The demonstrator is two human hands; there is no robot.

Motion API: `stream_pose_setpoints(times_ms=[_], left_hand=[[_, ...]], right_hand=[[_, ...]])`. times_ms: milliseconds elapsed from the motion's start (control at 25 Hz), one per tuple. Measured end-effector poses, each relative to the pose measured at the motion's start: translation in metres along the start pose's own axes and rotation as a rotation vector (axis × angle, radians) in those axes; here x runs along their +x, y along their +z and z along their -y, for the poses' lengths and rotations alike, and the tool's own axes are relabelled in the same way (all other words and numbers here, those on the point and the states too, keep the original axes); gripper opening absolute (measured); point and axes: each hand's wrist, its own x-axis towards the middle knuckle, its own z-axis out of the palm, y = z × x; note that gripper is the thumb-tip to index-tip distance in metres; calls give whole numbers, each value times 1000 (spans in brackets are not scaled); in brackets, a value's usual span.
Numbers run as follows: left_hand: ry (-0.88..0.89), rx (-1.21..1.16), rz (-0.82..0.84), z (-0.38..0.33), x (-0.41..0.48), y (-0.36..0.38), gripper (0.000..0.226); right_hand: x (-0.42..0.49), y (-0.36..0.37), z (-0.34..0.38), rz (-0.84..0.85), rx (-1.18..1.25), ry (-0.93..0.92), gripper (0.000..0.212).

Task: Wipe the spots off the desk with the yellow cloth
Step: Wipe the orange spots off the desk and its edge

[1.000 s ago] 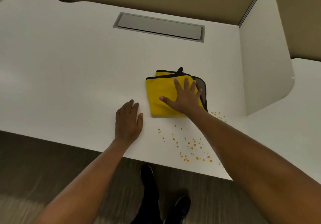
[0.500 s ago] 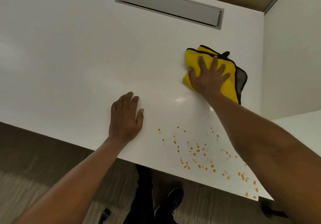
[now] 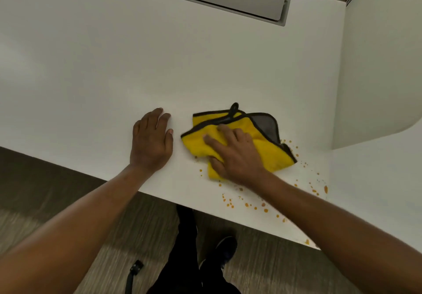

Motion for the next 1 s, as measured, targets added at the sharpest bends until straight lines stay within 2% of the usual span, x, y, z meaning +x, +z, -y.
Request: stream_pose_setpoints(times_ms=[40, 80, 200, 280, 320, 400, 560, 640, 720, 760, 880, 920, 1000], left_hand=[[-1, 7, -4, 1, 0, 1, 44], [-3, 10, -8, 1, 0, 2, 44], [4, 19, -28, 2, 0, 5, 43], [6, 16, -36, 2, 0, 5, 43], [6, 13, -35, 2, 0, 5, 43], [-2, 9, -26, 0, 0, 3, 43], [-27, -14, 32, -2, 1, -4, 45], [-44, -31, 45, -3, 0, -6, 46], [-31, -31, 22, -4, 0, -6, 44], [-23, -25, 10, -4, 0, -6, 44], [-21, -12, -14, -4, 0, -5, 44], [-20, -10, -15, -4, 0, -4, 44], [-16, -9, -14, -4, 1, -3, 44]], right_hand=[[-3, -6, -31, -20, -21, -12, 50], [1, -11, -63, -63, -48, 64, 47], [34, -29, -143, -141, -72, 513, 47], [61, -28, -145, -172, -39, 746, 48], [71, -25, -126, -165, -51, 799, 48], [75, -15, -69, -113, -43, 713, 49], [13, 6, 73, -7, 109, 213, 51], [-22, 5, 81, 58, 130, -17, 51], [-22, -3, 26, 57, 86, -185, 51], [-11, -7, -11, 14, 34, -153, 50], [41, -29, -118, -91, -135, 235, 51], [56, -31, -134, -100, -127, 353, 52], [80, -27, -122, -118, -72, 524, 53]])
